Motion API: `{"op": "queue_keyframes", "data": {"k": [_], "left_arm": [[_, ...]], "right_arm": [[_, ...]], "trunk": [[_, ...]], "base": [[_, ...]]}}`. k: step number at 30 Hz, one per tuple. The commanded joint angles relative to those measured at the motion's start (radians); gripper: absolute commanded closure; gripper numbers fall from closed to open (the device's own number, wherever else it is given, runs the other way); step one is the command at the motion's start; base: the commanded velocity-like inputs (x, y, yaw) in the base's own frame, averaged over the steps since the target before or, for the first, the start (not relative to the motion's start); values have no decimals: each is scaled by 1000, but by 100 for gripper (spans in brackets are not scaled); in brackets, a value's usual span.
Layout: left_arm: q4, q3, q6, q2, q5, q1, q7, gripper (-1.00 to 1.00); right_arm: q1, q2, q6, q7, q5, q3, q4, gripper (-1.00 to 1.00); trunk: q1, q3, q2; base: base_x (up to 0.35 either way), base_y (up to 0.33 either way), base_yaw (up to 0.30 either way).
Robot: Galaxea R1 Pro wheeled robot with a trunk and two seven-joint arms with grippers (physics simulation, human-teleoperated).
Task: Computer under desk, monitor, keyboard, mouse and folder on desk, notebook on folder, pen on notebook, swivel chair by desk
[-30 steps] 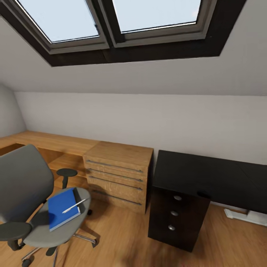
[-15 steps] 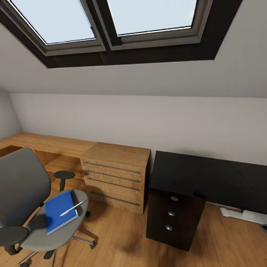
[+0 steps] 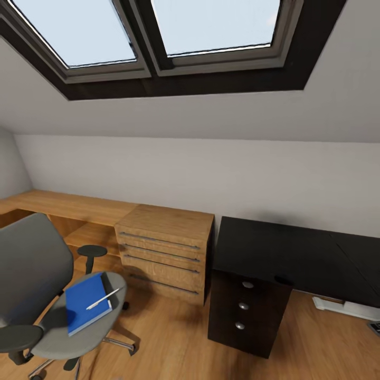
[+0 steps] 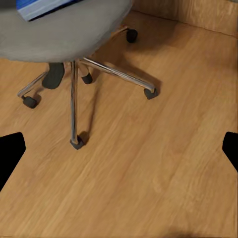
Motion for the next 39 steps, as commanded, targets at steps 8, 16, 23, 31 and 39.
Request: {"op": "queue_keyframes", "data": {"k": [8, 16, 23, 31, 39], "left_arm": [[-381, -9, 400, -33, 94, -1, -1, -100], [-800, -95, 752, -61, 118, -1, -2, -100], [-913, -188, 809, -68, 262, -3, 1, -100], [-908, -188, 806, -62, 274, -4, 4, -100], [-928, -156, 806, -60, 274, -4, 6, -100]], "right_arm": [[-1, 9, 180, -16, 1, -3, -342, -100], [-1, 9, 807, -11, -27, -11, -895, -100], [42, 26, 945, -9, -167, -6, -980, -100], [49, 24, 842, -13, -163, -6, -963, -100], [49, 23, 952, -15, -158, 116, -1335, -100]], "trunk": [[-31, 24, 55], [-61, 49, 111], [-81, 64, 146], [-81, 64, 146], [-81, 64, 146]], "base": [[0, 0, 0], [0, 0, 0], [0, 0, 0], [0, -9, 0], [0, -283, 0]]}}
